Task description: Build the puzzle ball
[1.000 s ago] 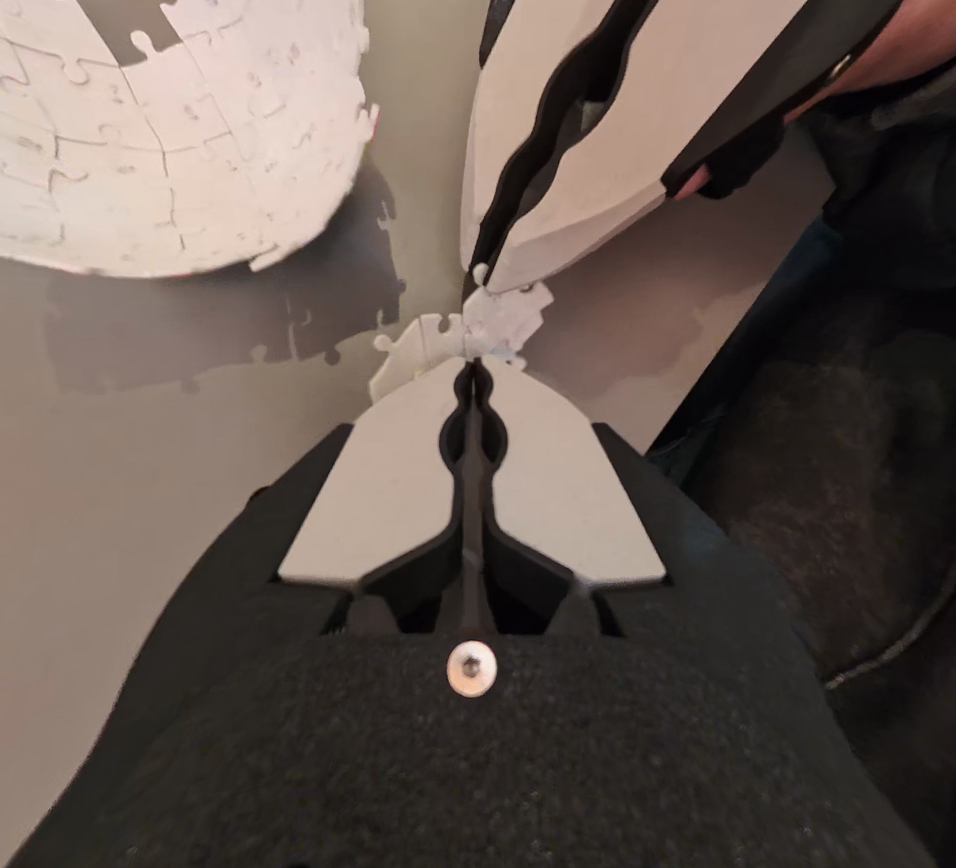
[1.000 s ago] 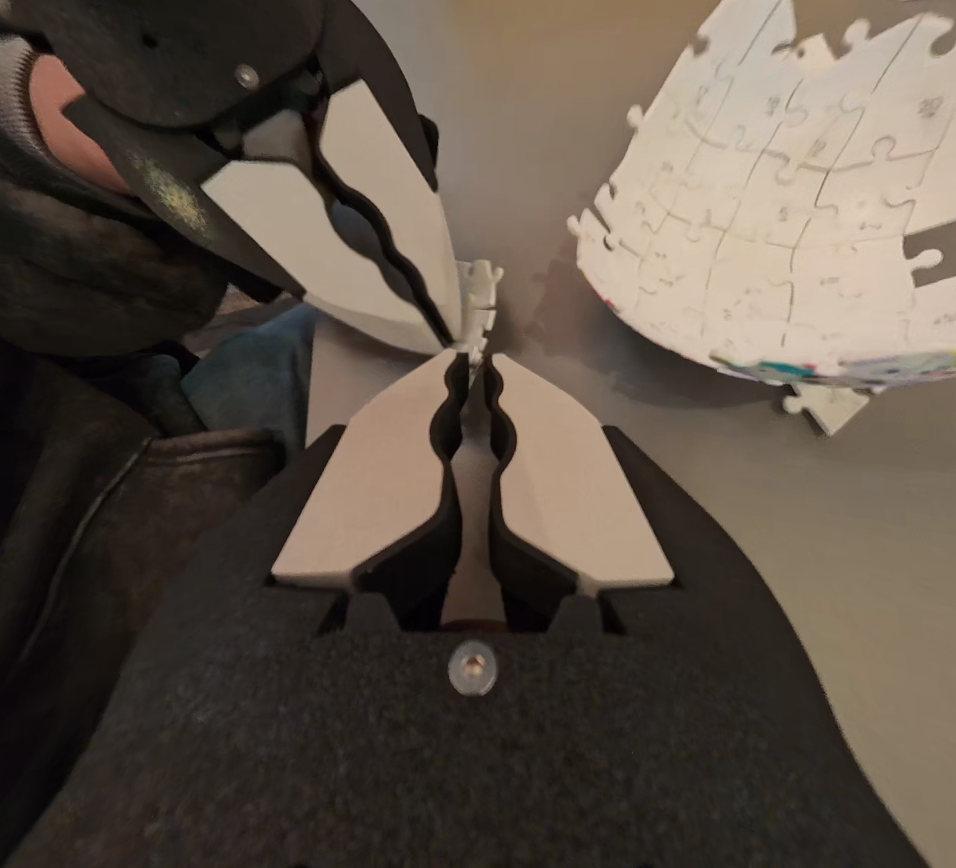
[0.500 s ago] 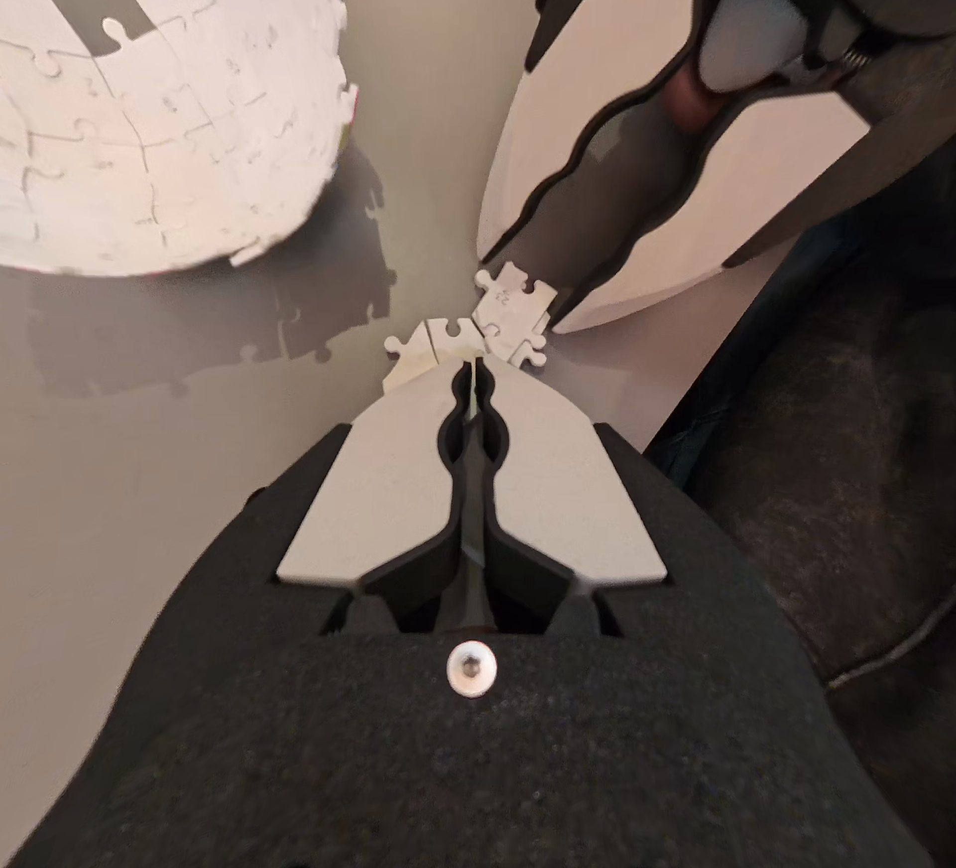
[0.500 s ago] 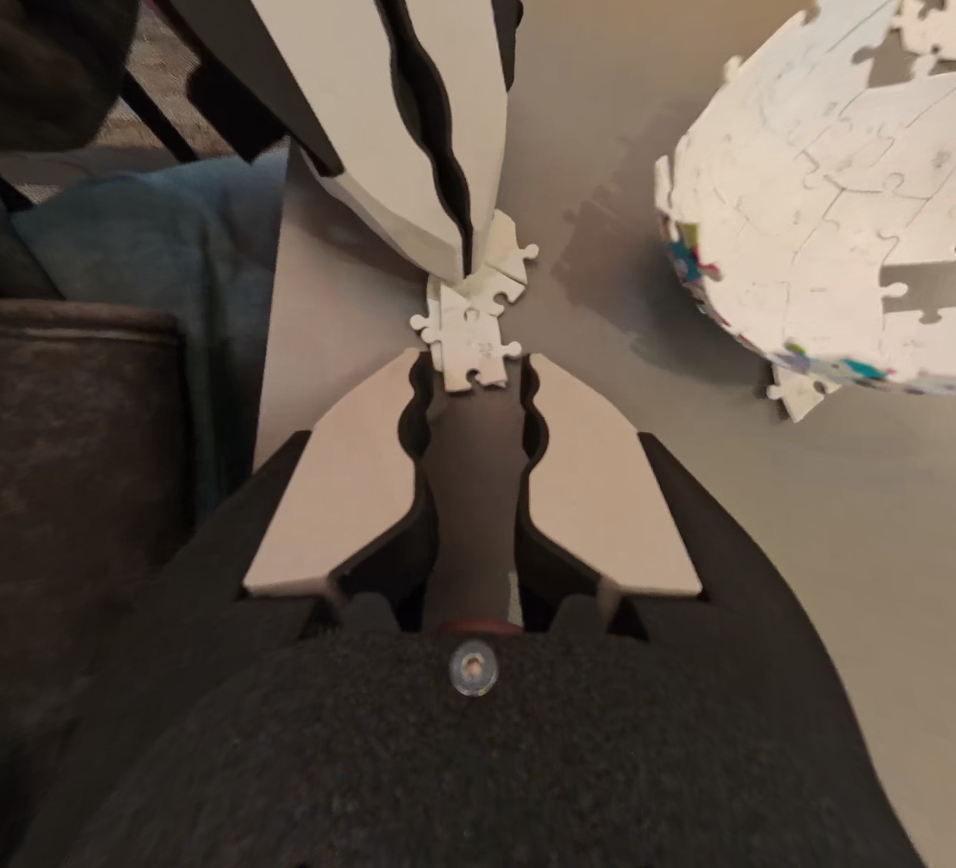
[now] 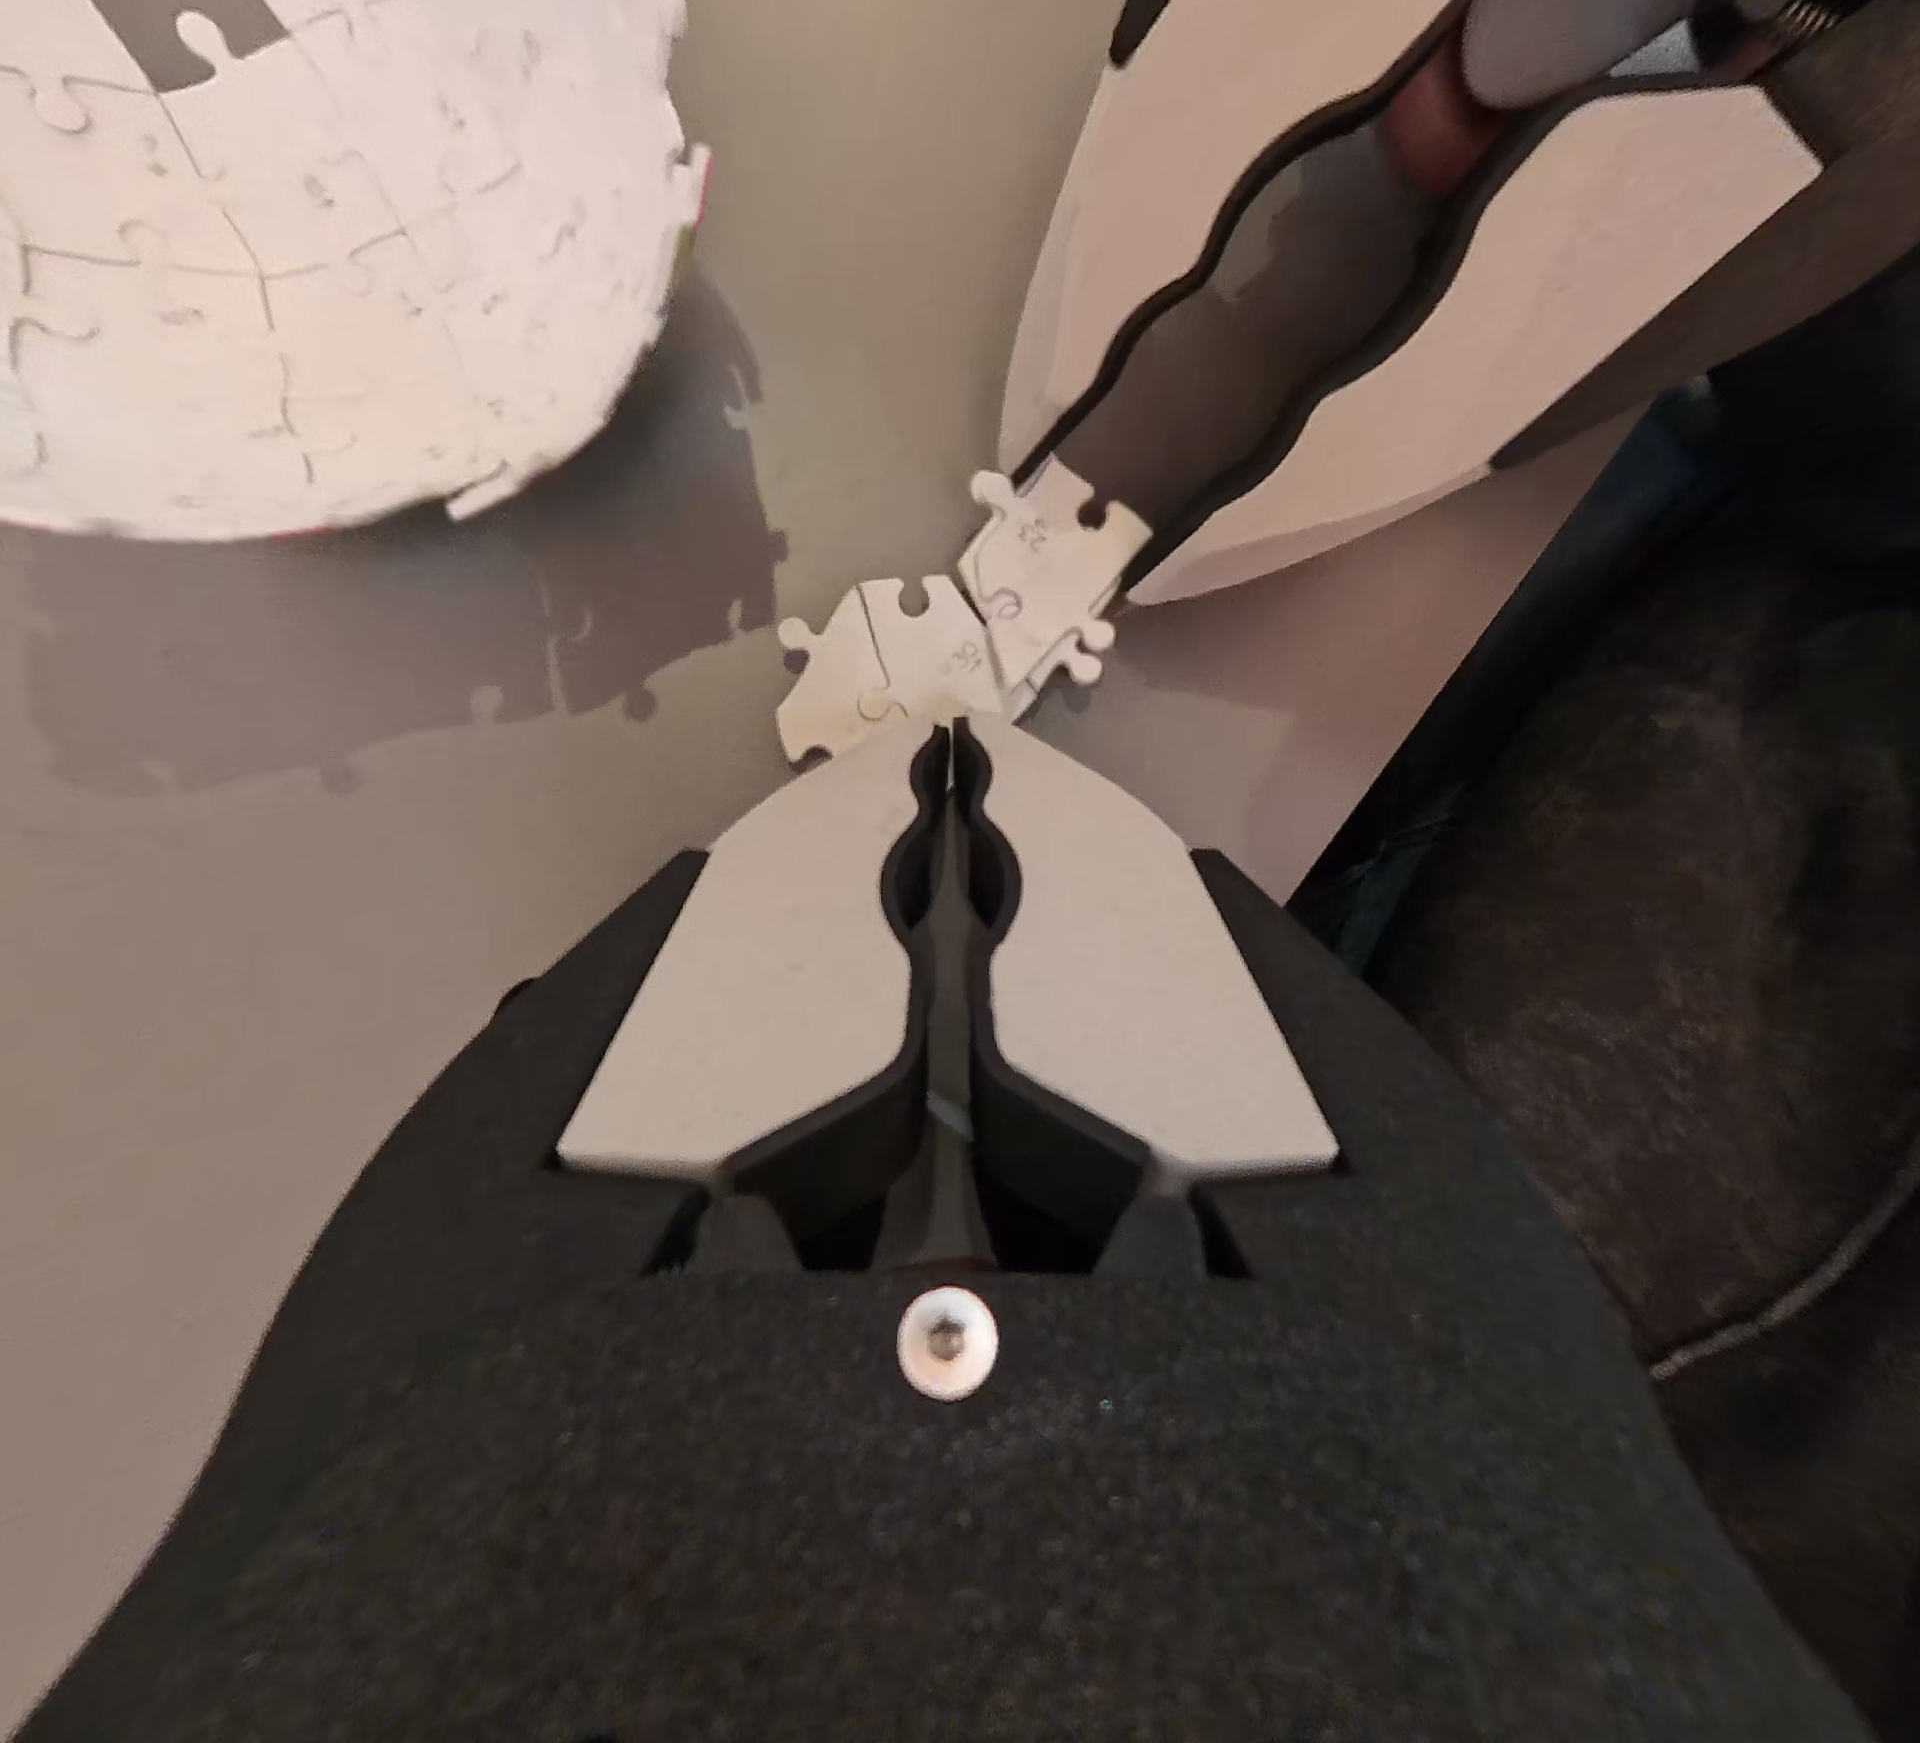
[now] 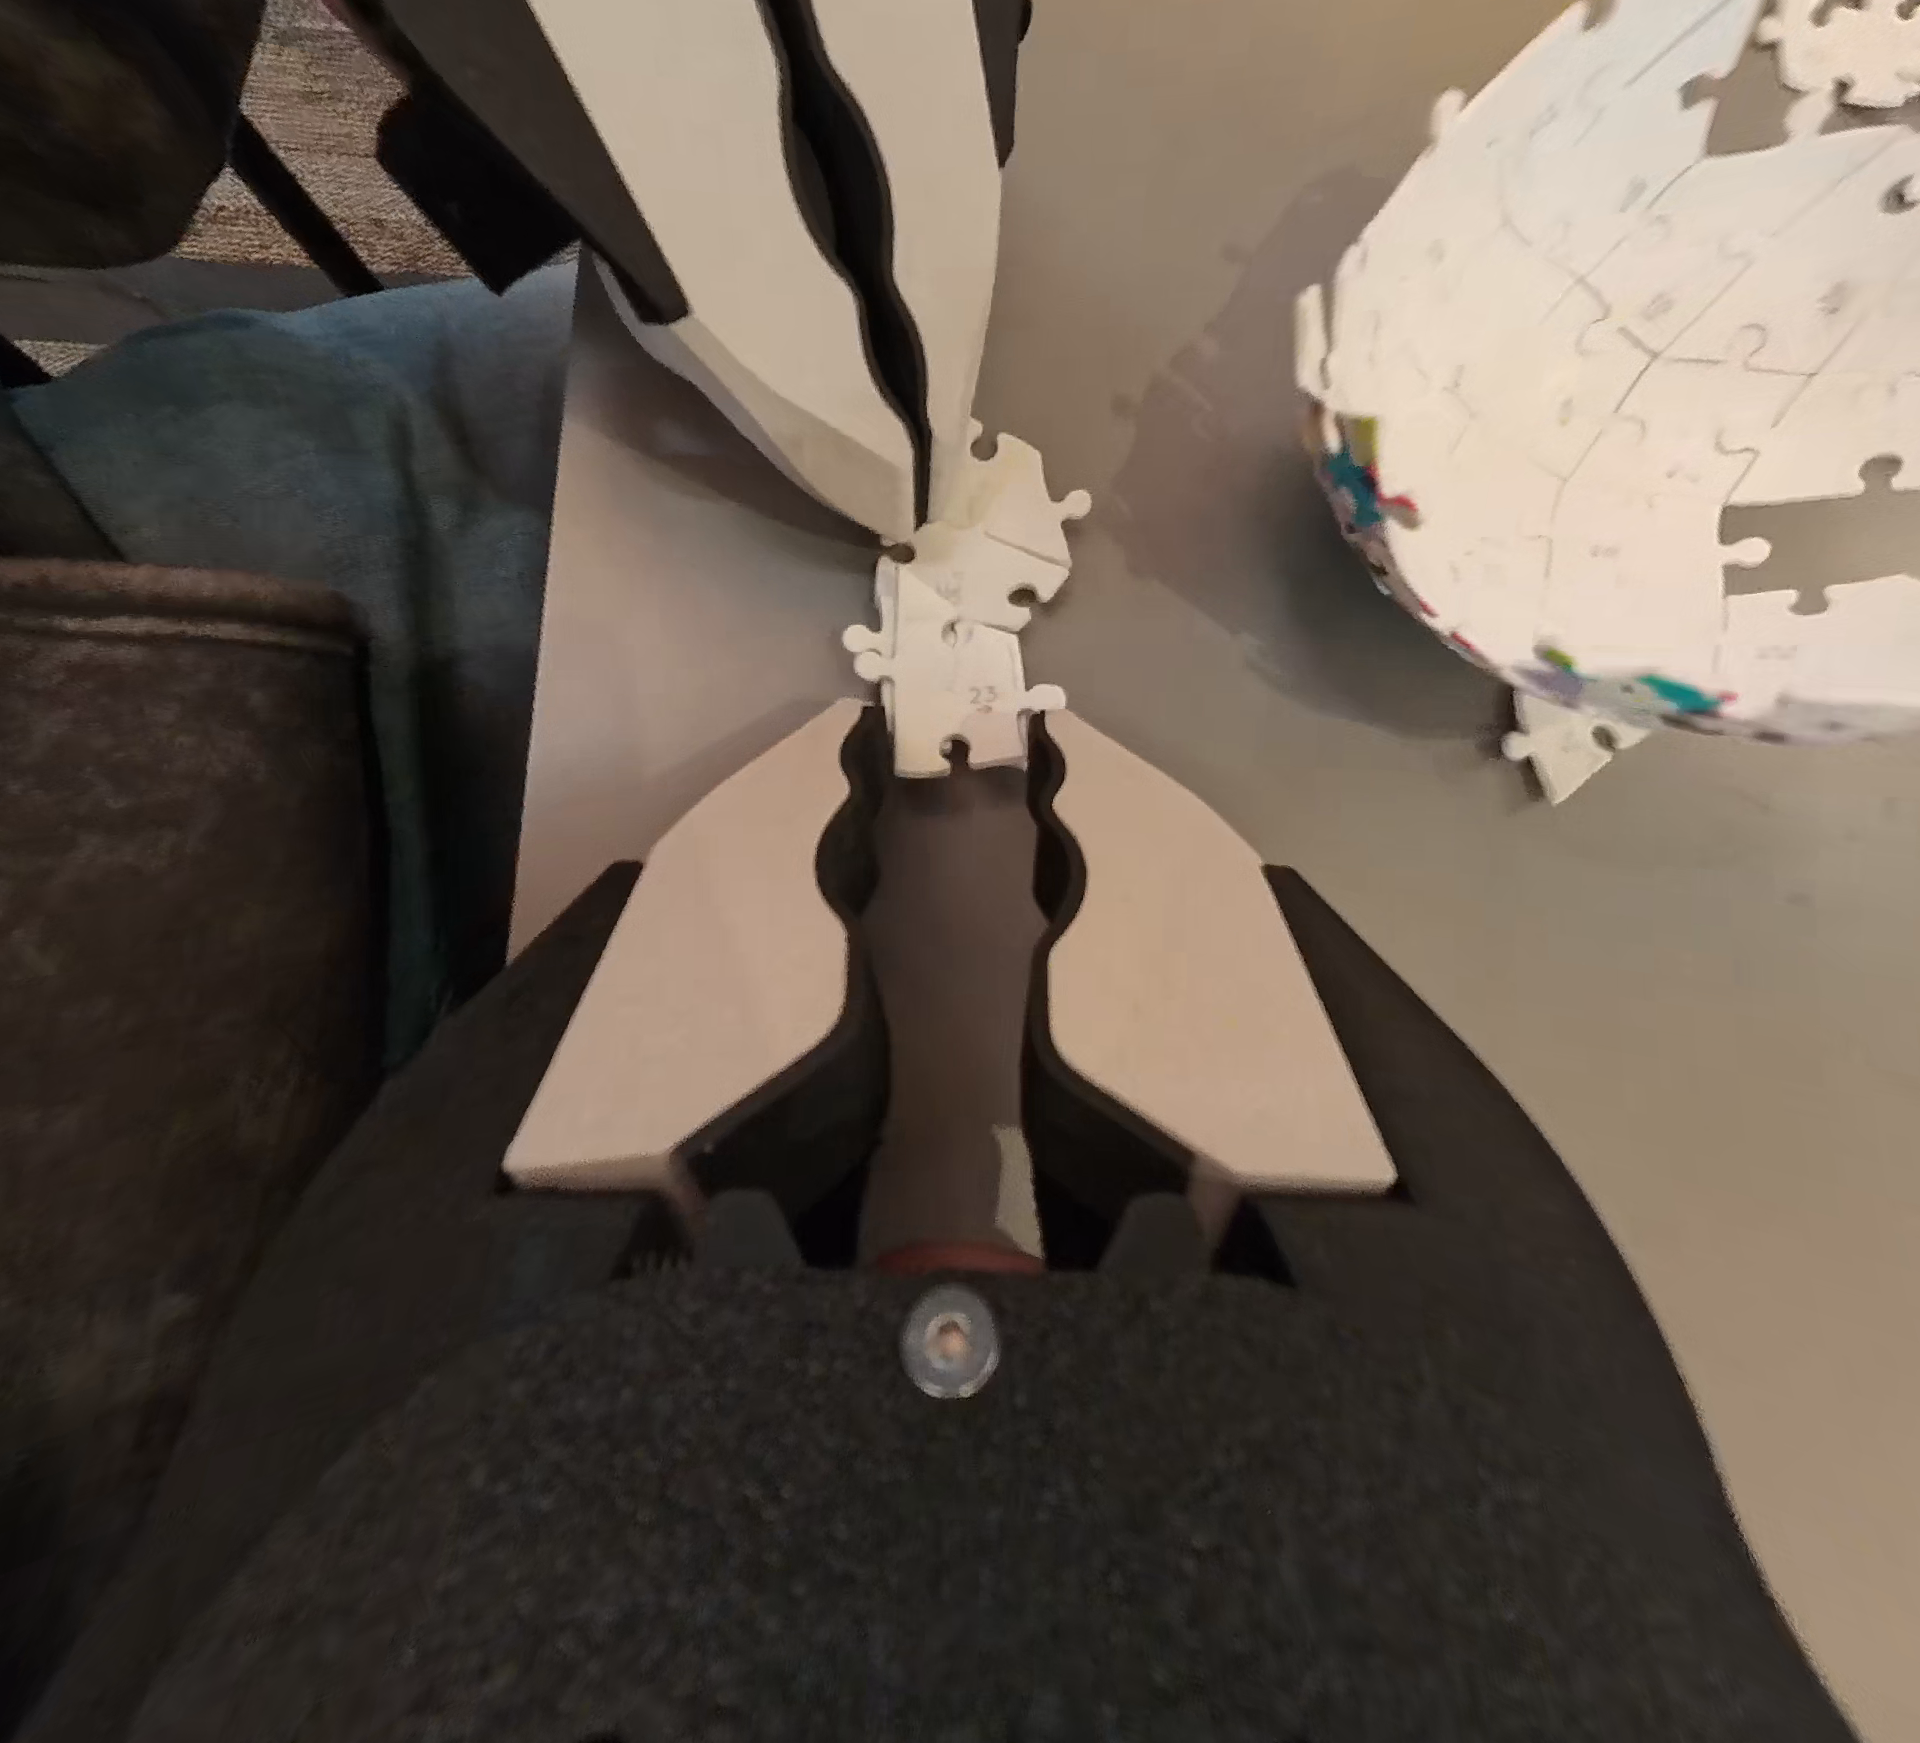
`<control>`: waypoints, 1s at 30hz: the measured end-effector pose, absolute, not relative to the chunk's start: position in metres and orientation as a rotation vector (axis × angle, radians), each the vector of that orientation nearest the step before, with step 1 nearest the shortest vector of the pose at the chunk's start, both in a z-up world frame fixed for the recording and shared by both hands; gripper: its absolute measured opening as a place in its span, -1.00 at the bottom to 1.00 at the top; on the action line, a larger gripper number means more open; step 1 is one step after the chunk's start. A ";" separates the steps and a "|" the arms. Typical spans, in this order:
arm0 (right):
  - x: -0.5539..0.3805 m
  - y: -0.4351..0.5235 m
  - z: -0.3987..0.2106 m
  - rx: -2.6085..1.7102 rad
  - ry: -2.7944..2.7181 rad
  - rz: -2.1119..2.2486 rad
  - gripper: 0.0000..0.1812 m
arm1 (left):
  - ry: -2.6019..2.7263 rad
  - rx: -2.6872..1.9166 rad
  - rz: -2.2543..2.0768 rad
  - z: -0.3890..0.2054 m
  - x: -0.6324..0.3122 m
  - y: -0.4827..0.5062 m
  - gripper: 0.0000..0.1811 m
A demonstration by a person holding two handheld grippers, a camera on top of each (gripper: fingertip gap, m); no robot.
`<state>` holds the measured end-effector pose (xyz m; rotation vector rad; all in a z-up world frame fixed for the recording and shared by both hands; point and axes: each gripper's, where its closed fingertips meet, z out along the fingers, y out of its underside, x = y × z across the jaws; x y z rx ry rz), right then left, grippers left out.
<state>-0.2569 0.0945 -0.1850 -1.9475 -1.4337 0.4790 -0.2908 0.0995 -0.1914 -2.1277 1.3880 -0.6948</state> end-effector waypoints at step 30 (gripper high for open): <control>-0.259 0.075 -0.192 -1.854 -1.597 0.426 -0.84 | 1.377 -2.136 -0.635 -0.192 -0.291 0.102 -1.00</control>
